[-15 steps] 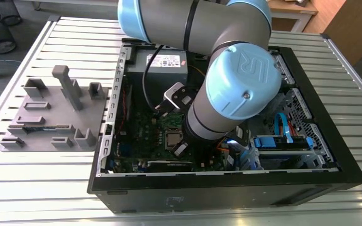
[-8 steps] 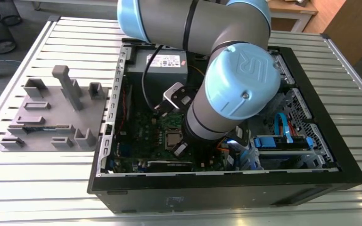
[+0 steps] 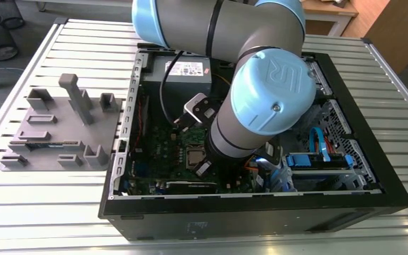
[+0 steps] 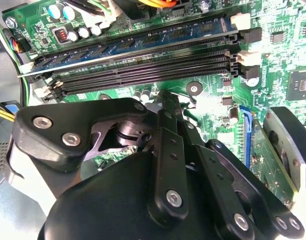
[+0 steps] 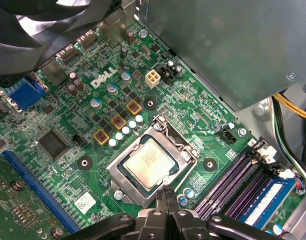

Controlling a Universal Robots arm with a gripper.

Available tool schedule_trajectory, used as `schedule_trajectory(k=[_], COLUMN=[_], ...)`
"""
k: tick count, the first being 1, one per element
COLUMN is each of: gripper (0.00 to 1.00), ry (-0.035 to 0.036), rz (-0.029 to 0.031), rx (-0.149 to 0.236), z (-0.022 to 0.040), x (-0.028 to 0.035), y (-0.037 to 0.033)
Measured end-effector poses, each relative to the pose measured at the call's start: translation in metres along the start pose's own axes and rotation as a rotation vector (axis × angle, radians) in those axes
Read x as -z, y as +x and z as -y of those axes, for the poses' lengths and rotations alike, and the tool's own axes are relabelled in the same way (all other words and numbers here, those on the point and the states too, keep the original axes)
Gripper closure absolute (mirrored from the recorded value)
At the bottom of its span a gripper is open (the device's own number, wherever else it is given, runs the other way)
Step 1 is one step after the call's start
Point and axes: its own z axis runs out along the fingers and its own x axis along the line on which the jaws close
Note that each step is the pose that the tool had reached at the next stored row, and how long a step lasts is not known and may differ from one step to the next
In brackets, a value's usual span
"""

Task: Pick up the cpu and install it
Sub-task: 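Install the first cpu locking lever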

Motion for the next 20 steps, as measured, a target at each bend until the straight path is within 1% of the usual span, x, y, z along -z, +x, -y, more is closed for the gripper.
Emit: schedule_trajectory(k=[4, 8, 11, 15, 20], gripper=[0.89, 0.89, 0.89, 0.89, 0.89], ry=[0.0001, -0.0004, -0.0003, 0.0, -0.0003], rz=[0.0, 0.0007, -0.0002, 0.0001, 0.0005], rx=[0.0, 0.0, 0.0, 0.0, 0.0], z=[-0.0001, -0.0007, -0.0009, -0.0008, 0.0008], x=[0.0002, 0.0022, 0.0033, 0.0033, 0.0008], y=[0.0, -0.0003, -0.0002, -0.0003, 0.0005])
